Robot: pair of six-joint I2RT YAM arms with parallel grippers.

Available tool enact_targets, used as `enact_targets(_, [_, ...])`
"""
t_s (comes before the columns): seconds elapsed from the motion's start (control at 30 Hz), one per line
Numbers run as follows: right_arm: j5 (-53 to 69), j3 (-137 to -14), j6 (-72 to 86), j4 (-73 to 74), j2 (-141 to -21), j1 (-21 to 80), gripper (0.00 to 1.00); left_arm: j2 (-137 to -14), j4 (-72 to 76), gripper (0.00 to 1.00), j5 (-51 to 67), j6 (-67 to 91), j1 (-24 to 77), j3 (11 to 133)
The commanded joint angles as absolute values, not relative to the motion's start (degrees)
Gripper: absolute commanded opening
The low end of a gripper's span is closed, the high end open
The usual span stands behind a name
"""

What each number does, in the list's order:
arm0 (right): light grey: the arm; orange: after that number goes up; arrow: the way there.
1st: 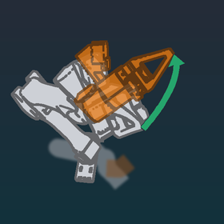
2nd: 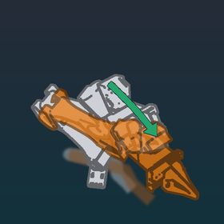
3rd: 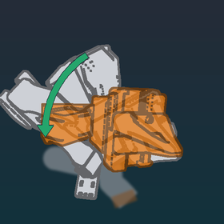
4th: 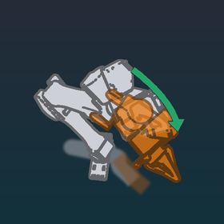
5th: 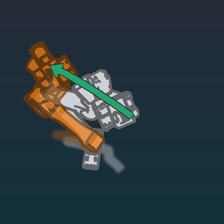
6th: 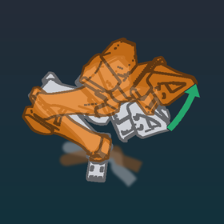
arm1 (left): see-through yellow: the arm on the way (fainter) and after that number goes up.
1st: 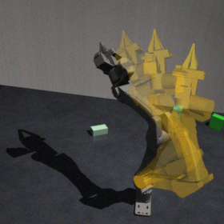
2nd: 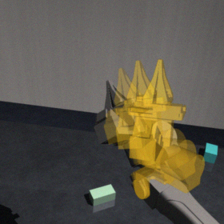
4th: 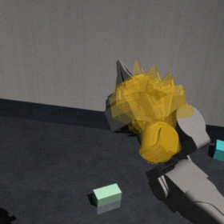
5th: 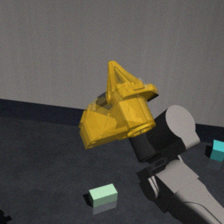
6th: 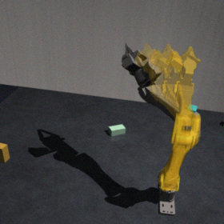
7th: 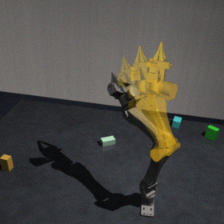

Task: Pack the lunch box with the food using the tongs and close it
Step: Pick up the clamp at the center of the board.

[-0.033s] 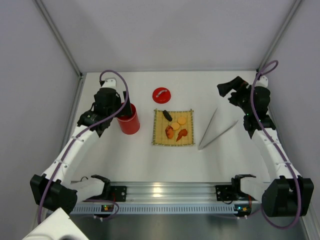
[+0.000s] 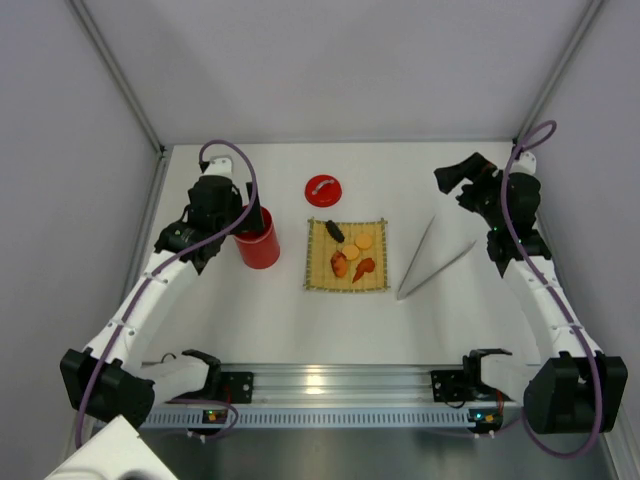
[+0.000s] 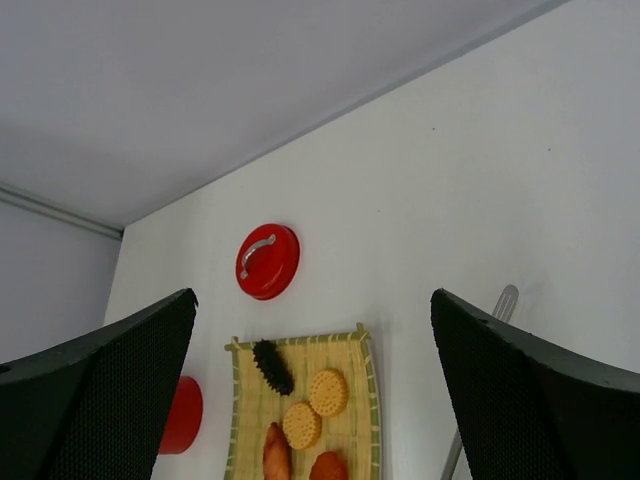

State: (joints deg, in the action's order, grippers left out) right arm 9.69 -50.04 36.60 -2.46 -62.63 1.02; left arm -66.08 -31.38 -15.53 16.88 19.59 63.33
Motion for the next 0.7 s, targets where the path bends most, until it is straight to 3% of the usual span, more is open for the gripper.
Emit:
enact_targets(0.0, [6.69, -52.21, 35.51, -0.62, -61.61, 1.32, 0.99, -64.51, -28.48, 0.99, -16.00, 17.75, 19.34, 63.72])
enact_targets(0.57, [-1.13, -56.42, 35.43, 11.85, -62.66, 1.32, 1.00, -63.90, -28.30, 0.99, -14.15, 17.75, 19.42, 63.72])
enact_targets(0.67, [-4.47, -56.60, 34.02, 14.93, -63.19, 1.32, 0.99, -63.20, -26.30, 0.99, -7.06, 16.18, 19.42, 63.11])
